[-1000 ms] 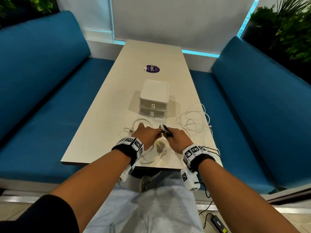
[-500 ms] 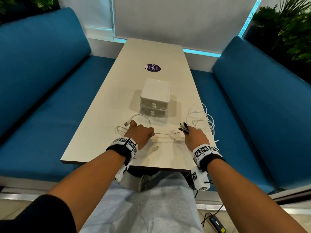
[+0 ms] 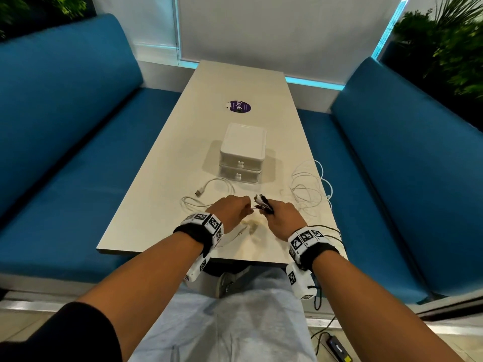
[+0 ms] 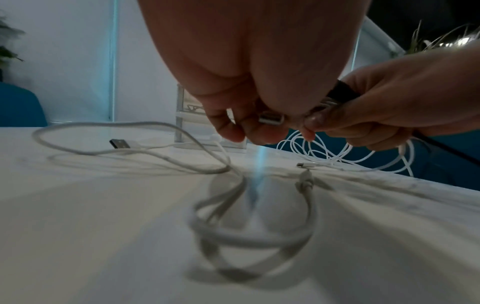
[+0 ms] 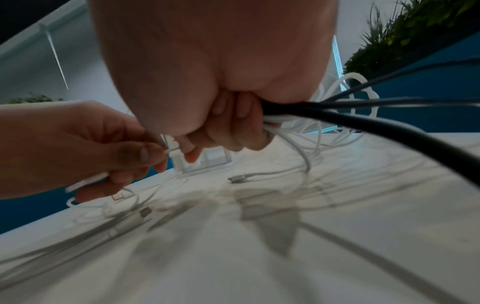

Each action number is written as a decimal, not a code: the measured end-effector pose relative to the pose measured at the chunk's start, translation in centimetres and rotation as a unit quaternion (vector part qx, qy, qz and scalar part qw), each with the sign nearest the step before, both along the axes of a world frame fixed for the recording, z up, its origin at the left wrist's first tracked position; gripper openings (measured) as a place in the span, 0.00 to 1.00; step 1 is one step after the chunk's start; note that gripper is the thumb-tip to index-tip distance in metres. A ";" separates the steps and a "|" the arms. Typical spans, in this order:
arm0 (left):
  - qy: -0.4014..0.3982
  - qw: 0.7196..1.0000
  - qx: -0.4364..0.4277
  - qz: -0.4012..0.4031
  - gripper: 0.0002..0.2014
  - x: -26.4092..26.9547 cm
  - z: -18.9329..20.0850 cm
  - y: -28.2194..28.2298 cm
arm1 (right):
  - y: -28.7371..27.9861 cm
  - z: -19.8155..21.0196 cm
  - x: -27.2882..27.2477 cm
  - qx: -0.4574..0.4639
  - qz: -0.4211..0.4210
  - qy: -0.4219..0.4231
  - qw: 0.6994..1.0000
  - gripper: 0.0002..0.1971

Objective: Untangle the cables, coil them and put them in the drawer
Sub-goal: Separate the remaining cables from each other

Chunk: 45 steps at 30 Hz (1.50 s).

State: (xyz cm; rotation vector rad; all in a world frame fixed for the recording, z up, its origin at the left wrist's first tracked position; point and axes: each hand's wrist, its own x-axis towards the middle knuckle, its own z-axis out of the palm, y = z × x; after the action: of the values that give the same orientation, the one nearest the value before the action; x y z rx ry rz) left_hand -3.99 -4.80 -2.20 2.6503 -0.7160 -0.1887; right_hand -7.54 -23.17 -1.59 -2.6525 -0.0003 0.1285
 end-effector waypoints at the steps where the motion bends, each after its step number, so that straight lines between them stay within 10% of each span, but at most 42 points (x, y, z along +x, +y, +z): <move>1: 0.006 1.000 0.004 0.000 0.13 0.1 -0.1 0.1 | -0.4 0.0 -0.1 -0.023 -0.013 0.009 1.000 0.11; 10: 0.006 0.998 -0.058 -0.009 0.11 -0.7 0.4 -0.8 | 1.2 0.1 -0.6 -0.047 0.004 -0.007 0.999 0.12; 23: 0.090 0.980 0.174 -0.031 0.15 -1.6 0.8 2.1 | -5.2 1.4 -2.0 -0.213 -0.202 0.061 0.954 0.12; 37: 0.046 0.996 0.079 0.014 0.14 -2.2 2.3 -0.1 | 0.8 2.1 -1.1 0.136 -0.100 0.003 0.986 0.13; 45: 0.036 0.996 0.068 -0.053 0.07 -1.9 1.2 -0.6 | 1.3 1.9 -0.9 0.150 -0.067 -0.003 0.986 0.11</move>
State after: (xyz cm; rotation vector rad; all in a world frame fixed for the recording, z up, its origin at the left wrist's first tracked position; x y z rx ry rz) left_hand -5.89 -5.36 -0.99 2.7186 -0.8488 -0.3735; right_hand -8.42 -21.83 0.33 -2.3445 0.1447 0.0687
